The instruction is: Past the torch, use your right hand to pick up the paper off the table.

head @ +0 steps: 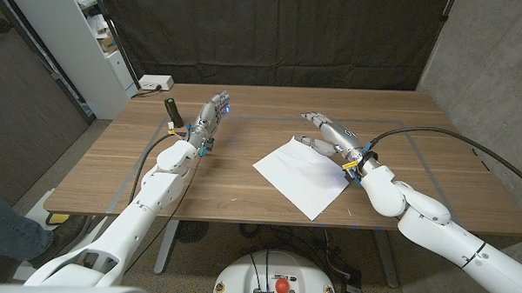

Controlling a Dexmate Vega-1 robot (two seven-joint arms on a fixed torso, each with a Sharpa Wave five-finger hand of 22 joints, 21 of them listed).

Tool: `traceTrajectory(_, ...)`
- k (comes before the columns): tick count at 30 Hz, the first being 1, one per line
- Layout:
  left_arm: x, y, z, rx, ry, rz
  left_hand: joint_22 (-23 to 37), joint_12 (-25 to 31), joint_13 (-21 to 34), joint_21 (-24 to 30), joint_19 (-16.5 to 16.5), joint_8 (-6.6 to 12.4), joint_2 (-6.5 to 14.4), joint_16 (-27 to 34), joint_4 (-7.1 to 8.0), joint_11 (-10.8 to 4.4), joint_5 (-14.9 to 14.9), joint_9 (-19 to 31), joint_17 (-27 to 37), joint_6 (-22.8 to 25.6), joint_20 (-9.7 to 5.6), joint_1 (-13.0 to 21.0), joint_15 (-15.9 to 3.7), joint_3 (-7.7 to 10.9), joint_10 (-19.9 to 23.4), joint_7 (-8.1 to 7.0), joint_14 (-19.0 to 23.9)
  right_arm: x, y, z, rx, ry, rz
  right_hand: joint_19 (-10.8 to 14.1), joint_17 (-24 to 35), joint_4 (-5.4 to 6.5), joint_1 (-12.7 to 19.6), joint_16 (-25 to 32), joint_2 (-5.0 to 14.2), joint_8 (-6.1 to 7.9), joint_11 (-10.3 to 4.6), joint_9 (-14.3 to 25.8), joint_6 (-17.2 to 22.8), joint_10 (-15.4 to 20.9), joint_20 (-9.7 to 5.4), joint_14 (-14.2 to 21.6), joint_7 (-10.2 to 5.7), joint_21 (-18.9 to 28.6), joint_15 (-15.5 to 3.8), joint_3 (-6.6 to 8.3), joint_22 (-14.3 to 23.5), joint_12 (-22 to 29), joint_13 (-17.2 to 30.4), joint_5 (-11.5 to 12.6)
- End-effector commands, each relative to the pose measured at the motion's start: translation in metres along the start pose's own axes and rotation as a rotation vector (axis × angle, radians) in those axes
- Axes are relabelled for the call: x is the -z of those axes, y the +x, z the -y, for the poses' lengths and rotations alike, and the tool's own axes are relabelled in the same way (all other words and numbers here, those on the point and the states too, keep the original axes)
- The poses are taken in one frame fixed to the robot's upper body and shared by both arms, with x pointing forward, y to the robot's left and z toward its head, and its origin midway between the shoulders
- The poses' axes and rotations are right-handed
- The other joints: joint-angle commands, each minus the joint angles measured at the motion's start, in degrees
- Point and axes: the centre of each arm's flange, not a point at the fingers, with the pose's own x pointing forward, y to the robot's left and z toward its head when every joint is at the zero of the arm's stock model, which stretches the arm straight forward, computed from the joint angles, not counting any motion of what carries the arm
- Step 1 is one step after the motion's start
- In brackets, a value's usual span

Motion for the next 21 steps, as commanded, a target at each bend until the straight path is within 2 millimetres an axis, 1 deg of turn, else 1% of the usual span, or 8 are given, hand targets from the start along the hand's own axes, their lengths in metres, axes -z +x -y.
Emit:
traceTrajectory(1,0.0011,-0.0023,-0.0012,0.002,-0.002,0.001,0.2,0.01,0.3,-0.09,-0.29,-0.15,0.59,-0.07,-0.16,0.12,-0.15,0.31,0.16,0.35,0.13,0.11,-0.02,-0.23,0.43,0.19,-0.24,-0.0054,0.0,-0.0052,-0.038,-0.102,-0.03,0.25,0.04,-0.25,0.67,0.05,-0.02,0.01,-0.24,0.21,-0.2,0.17,0.16,0.1,-0.28,-0.33,0.2,0.19,0.06,0.03,0.3,0.4)
traceTrajectory(12,0.002,-0.0032,-0.0002,0.003,-0.007,0.0,0.21,-0.08,0.31,-0.44,-0.24,-0.13,0.67,-0.11,-0.16,-0.06,-0.15,0.32,0.16,0.45,0.18,0.14,-0.07,-0.3,0.49,0.14,-0.29,-0.0102,0.0008,-0.0067,-0.076,-0.147,-0.046,-0.02,-0.13,-0.47,1.62,-0.19,-0.4,-0.07,-0.18,0.21,-0.45,-0.25,0.85,-0.19,-0.49,-0.98,0.61,0.33,0.06,-0.2,0.33,0.54)
traceTrajectory(16,0.0026,-0.0037,0.0002,0.004,-0.006,-0.002,0.21,-0.1,0.32,-0.53,-0.22,-0.13,0.68,-0.1,-0.16,0.09,-0.16,0.32,0.16,0.46,0.21,0.15,-0.04,-0.32,0.52,0.09,-0.25,-0.0105,0.0016,-0.009,-0.092,-0.157,-0.053,-0.12,-0.18,-0.56,2.01,-0.27,-0.62,-0.14,-0.25,0.21,-0.67,-0.46,1.11,-0.3,-0.71,-1.23,0.72,0.38,0.06,-0.3,0.34,0.63)
traceTrajectory(17,0.0028,-0.0038,0.0003,0.005,-0.007,-0.002,0.21,-0.13,0.32,-0.57,-0.23,-0.11,0.69,-0.11,-0.16,0.06,-0.16,0.32,0.16,0.51,0.3,0.15,-0.06,-0.33,0.48,0.08,-0.26,-0.0102,0.0017,-0.0096,-0.098,-0.158,-0.057,-0.27,-0.21,-0.59,2.21,-0.28,-0.76,-0.16,-0.27,0.21,-0.75,-0.5,1.52,-0.28,-0.7,-1.41,0.76,0.39,0.05,-0.32,0.35,0.67)
traceTrajectory(19,0.0032,-0.0043,0.0004,0.004,-0.007,-0.003,0.21,-0.12,0.32,-0.63,-0.25,-0.11,0.7,-0.11,-0.16,-0.03,-0.16,0.32,0.16,0.52,0.36,0.16,-0.04,-0.34,0.52,0.05,-0.24,-0.01,0.002,-0.0107,-0.108,-0.161,-0.064,-0.26,-0.24,-0.62,2.4,-0.31,-0.89,-0.18,-0.26,0.21,-0.83,-0.56,1.63,-0.32,-0.73,-1.52,1.02,0.4,0.05,-0.34,0.35,0.72)
traceTrajectory(20,0.0036,-0.0046,0.0005,0.004,-0.008,-0.003,0.21,-0.13,0.32,-0.66,-0.26,-0.11,0.7,-0.11,-0.16,-0.04,-0.16,0.32,0.16,0.53,0.39,0.16,-0.03,-0.35,0.54,0.11,-0.25,-0.0099,0.0022,-0.0111,-0.113,-0.163,-0.067,-0.27,-0.26,-0.64,2.61,-0.33,-1.04,-0.19,-0.51,0.21,-0.87,-0.71,1.7,-0.31,-0.74,-1.66,1.08,0.42,0.06,-0.41,0.36,0.77)
traceTrajectory(21,0.0041,-0.0049,0.0004,0.005,-0.009,-0.003,0.21,-0.13,0.32,-0.7,-0.27,-0.11,0.71,-0.11,-0.16,0.02,-0.16,0.32,0.16,0.54,0.4,0.16,-0.03,-0.36,0.55,0.08,-0.25,-0.0098,0.0024,-0.0116,-0.118,-0.165,-0.071,-0.28,-0.29,-0.65,2.78,-0.37,-1.18,-0.22,-0.26,0.22,-0.99,-0.79,2.0,-0.38,-0.83,-1.78,1.24,0.42,0.06,-0.44,0.37,0.81)
